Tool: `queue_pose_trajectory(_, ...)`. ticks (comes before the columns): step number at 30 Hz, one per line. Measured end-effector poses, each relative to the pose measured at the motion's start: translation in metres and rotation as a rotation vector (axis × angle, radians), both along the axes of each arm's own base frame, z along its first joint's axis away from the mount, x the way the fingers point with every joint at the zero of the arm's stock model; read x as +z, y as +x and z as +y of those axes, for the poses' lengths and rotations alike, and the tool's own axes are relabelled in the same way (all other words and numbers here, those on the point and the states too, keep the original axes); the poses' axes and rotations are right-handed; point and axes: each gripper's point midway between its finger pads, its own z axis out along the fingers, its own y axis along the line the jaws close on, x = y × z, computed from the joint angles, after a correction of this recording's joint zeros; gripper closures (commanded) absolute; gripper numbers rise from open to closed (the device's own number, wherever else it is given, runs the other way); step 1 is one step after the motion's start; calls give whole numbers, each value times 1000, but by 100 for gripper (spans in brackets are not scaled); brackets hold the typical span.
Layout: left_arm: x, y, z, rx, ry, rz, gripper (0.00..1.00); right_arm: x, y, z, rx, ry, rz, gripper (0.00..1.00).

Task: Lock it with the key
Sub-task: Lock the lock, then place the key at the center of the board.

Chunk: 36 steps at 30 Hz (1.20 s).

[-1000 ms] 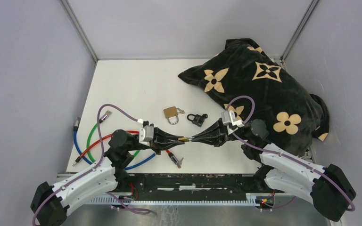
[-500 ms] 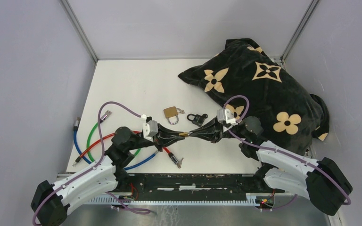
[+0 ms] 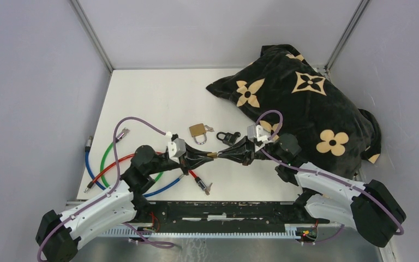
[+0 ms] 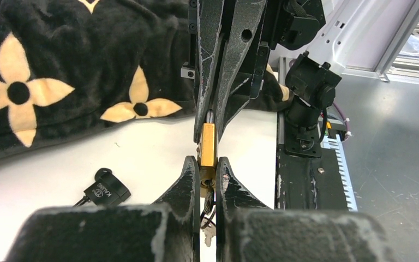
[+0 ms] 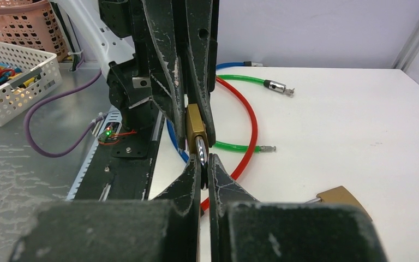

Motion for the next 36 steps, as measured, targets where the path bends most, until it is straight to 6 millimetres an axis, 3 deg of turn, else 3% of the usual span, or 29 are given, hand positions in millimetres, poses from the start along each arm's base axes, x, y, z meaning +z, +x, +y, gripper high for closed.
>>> queue_pose_trajectory(2, 1, -1, 0, -4, -1, -15, 56, 1, -1, -3, -2, -3, 3, 100)
queue_pose_trajectory(4, 3, -2, 0, -8, -1, -45, 34, 4, 0, -7, -7, -4, 2, 100)
queue_pose_trajectory(6, 7, -4, 0, -12, -3, -87, 24, 3, 1, -11, -20, -15, 8, 100)
queue_pose_trajectory(9, 5, -3, 8, 14, 27, -130, 21, -2, 8, -19, -60, -44, 14, 100)
queue_pose_trajectory(12, 2, 0, 16, 45, 73, -164, 22, -5, 11, -26, -84, -66, 15, 100)
queue_pose_trajectory(20, -6, 2, 18, 51, 126, -165, 46, -6, 5, -26, -48, -85, 6, 100)
queue_pose_trajectory(26, -20, 4, 11, 24, 153, -111, 51, -6, 1, -26, -29, -88, 5, 100)
queue_pose_trajectory(30, -17, 5, 8, 21, 136, -100, 52, -6, -1, -27, -21, -89, 4, 100)
queue_pose_trajectory(34, -13, 3, 6, 6, 117, -94, 72, -6, -2, -27, -17, -88, 3, 100)
queue_pose_trajectory(36, -14, 2, 4, -2, 117, -88, 78, -6, -2, -27, -17, -88, 3, 100)
